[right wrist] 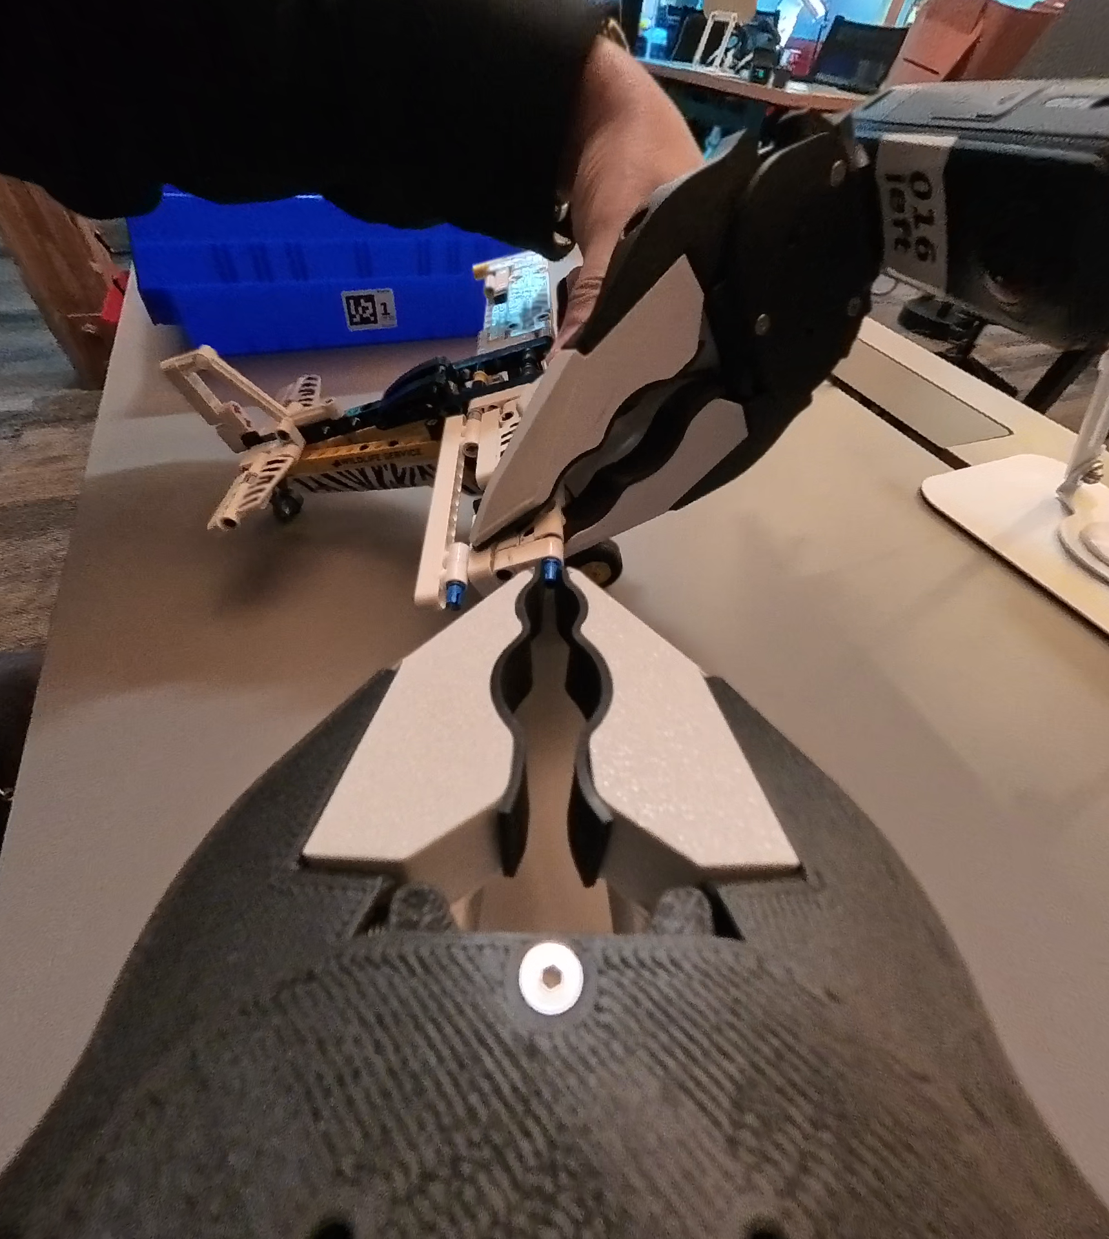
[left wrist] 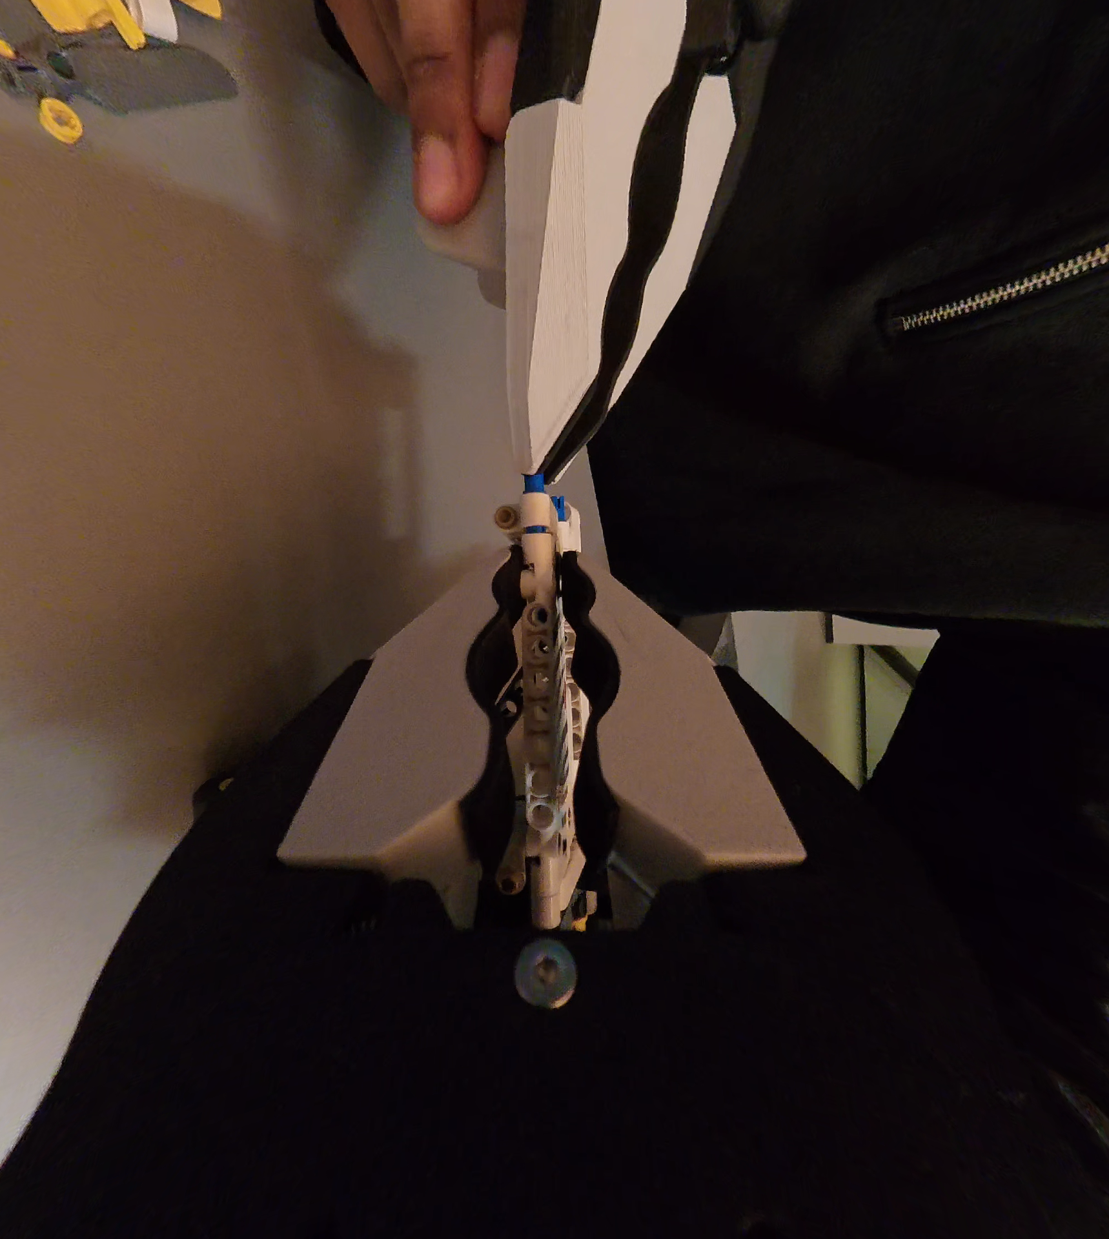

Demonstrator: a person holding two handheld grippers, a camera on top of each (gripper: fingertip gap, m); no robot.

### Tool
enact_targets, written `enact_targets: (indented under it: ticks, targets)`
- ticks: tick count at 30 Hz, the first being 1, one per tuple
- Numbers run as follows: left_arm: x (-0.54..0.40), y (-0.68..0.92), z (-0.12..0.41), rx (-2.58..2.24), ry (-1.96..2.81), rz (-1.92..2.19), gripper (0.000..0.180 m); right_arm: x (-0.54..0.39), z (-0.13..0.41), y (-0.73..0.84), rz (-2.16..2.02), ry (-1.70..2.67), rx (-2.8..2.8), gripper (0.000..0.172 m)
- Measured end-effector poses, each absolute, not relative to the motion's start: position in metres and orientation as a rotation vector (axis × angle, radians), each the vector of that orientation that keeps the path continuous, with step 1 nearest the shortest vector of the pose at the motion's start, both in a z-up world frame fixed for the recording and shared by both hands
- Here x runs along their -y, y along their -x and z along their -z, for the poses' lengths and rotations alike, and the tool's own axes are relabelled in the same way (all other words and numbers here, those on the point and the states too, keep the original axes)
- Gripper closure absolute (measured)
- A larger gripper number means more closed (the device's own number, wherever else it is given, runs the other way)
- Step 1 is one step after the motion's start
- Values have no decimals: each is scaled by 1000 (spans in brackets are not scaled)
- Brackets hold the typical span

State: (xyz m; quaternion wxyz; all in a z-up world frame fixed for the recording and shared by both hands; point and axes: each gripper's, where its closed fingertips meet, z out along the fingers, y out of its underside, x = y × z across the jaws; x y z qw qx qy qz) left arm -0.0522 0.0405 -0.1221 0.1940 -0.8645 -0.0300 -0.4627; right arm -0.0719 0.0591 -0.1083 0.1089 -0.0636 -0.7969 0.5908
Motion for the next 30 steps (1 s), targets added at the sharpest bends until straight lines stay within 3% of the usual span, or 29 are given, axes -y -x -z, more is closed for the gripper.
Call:
enact_targets:
  ticks: [9,13,15,21,30]
  targets:
    - [-14,71,118,193,2469,1276,173,-138,116,83,-1758,525,2316,172]
    - [-24,61,127,167,2516,1305,172,-114,111,82,-1755,468,2226,172]
    - [-29,61,131,163,2531,1305,172,-86,112,80,-1765,423,2234,149]
    - [-30,57,132,174,2553,1304,172,-34,129,76,-1933,594,2383,137]
    - [-28,54,128,152,2509,1317,173,-27,121,76,-2310,855,2463,154]
